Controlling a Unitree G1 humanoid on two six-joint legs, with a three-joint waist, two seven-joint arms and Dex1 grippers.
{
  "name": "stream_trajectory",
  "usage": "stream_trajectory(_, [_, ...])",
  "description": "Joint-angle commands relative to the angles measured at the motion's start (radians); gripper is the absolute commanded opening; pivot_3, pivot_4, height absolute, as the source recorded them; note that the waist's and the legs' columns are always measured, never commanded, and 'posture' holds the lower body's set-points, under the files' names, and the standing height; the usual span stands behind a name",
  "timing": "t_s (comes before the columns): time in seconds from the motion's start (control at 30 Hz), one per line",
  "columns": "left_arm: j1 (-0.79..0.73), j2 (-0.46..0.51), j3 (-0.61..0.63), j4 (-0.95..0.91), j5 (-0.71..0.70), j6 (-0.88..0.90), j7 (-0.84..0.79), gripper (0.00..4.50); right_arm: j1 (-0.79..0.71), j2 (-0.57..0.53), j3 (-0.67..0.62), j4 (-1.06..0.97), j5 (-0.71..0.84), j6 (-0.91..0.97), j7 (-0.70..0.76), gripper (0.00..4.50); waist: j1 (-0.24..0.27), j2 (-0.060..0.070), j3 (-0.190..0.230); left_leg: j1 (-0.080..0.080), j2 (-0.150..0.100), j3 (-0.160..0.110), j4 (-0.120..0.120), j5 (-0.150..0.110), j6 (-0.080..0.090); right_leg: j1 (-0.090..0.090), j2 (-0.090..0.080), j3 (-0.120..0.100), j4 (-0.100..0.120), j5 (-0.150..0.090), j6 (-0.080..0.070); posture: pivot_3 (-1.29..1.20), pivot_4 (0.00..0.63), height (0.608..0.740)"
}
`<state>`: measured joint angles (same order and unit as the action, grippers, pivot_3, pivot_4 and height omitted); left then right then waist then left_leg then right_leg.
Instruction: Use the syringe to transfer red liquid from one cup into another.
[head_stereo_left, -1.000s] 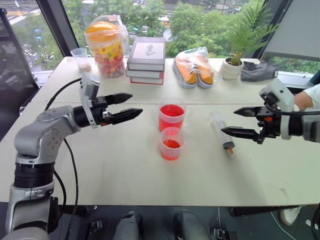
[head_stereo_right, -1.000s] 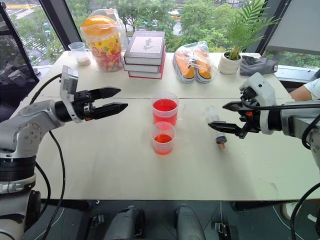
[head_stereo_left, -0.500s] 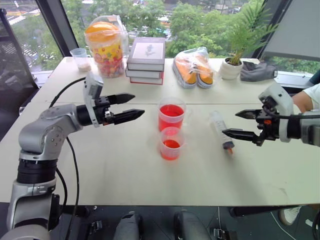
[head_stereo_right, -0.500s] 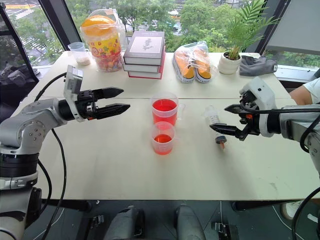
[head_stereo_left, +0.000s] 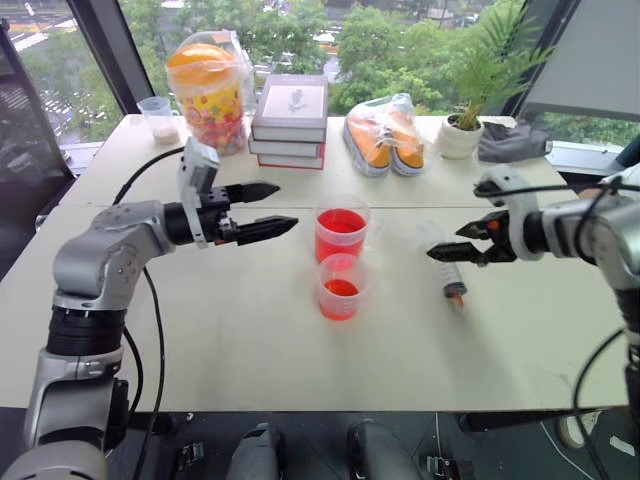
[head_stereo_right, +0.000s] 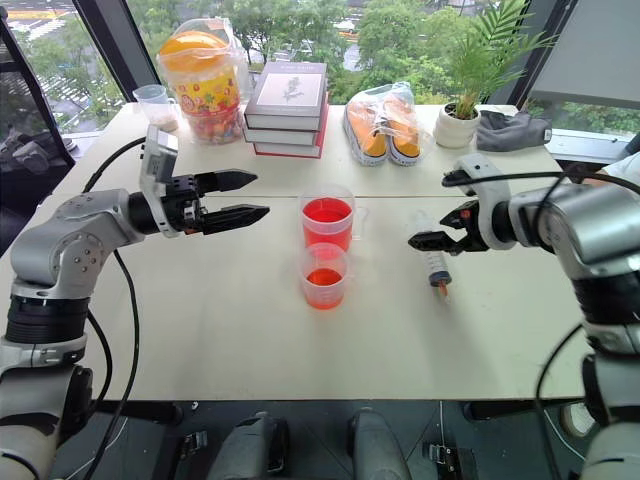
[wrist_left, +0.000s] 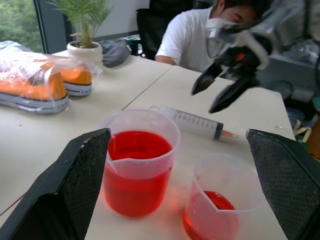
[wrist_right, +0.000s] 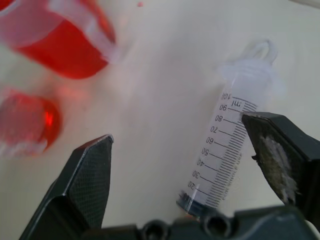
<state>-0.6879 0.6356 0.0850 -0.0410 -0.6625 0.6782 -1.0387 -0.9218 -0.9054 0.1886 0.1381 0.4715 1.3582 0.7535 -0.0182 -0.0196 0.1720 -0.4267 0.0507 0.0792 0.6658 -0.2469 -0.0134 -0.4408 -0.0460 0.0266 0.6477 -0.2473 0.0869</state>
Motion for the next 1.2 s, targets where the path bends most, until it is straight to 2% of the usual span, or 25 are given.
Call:
stream_trajectory(0.03, [-0.008, -0.002, 0.011, -0.023, 0.008, -0.033, 0.006, 4.50, -0.086, 0.048, 0.025, 0.179, -0.073, 0.019, -0.038, 4.46, 0.004, 0.000, 0.000, 0.000, 0.000, 0.000, 0.000, 0.000, 0.000, 0.000, 0.000, 0.000, 0.000, 0.000, 0.001, 0.00, 0.150, 0.740])
stream_trajectory(0.3, [0.060, -0.028, 0.027, -0.098, -0.007, -0.027, 0.058, 4.50, -0.198, 0.179, 0.088, 0.563, -0.232, -0.142, -0.059, 4.46, 0.003, 0.000, 0.000, -0.002, 0.000, 0.000, 0.000, 0.000, 0.000, -0.001, 0.000, -0.001, -0.001, 0.002, 0.003, 0.00, 0.150, 0.740])
stream_trajectory(0.6, [0.094, -0.023, 0.041, -0.149, -0.023, -0.018, 0.098, 4.50, -0.254, 0.288, 0.092, 0.733, -0.329, -0.240, -0.019, 4.46, -0.006, 0.000, 0.000, 0.000, 0.000, 0.000, 0.000, 0.000, 0.000, 0.000, 0.000, 0.000, 0.001, 0.002, 0.003, 0.00, 0.150, 0.740])
stream_trajectory(0.7, [0.091, -0.027, 0.044, -0.158, -0.033, -0.010, 0.108, 4.50, -0.256, 0.311, 0.097, 0.746, -0.355, -0.260, -0.004, 3.67, -0.008, 0.000, 0.000, 0.000, 0.000, 0.000, 0.000, 0.000, 0.000, 0.001, 0.000, 0.000, 0.001, 0.002, 0.003, 0.00, 0.150, 0.740])
stream_trajectory(0.8, [0.088, -0.024, 0.042, -0.149, -0.032, -0.013, 0.109, 4.50, -0.248, 0.323, 0.103, 0.739, -0.380, -0.278, 0.012, 2.09, -0.017, 0.000, 0.000, 0.001, 0.000, 0.000, 0.000, 0.000, 0.000, 0.001, 0.000, 0.000, 0.002, 0.002, 0.003, 0.00, 0.150, 0.740])
stream_trajectory(0.87, [0.085, -0.022, 0.041, -0.145, -0.033, -0.014, 0.110, 4.50, -0.241, 0.324, 0.104, 0.725, -0.394, -0.282, 0.020, 1.38, -0.024, 0.000, 0.000, 0.001, 0.000, -0.001, 0.000, 0.000, 0.000, 0.001, 0.000, -0.001, 0.002, 0.002, 0.003, 0.00, 0.150, 0.740])
stream_trajectory(1.03, [0.078, -0.020, 0.039, -0.140, -0.033, -0.014, 0.108, 4.50, -0.222, 0.299, 0.102, 0.630, -0.430, -0.309, 0.025, 1.38, -0.026, 0.000, 0.000, 0.001, 0.000, -0.001, 0.000, 0.000, 0.000, 0.001, 0.000, -0.001, 0.002, 0.002, 0.003, 0.00, 0.150, 0.740])
stream_trajectory(1.2, [0.067, -0.011, 0.042, -0.123, -0.034, -0.015, 0.098, 4.50, -0.192, 0.282, -0.077, 0.379, -0.359, -0.411, -0.019, 1.38, -0.025, 0.000, 0.000, 0.000, 0.000, 0.000, 0.000, 0.000, 0.000, 0.000, 0.000, -0.001, 0.002, 0.002, 0.003, 0.00, 0.150, 0.740])
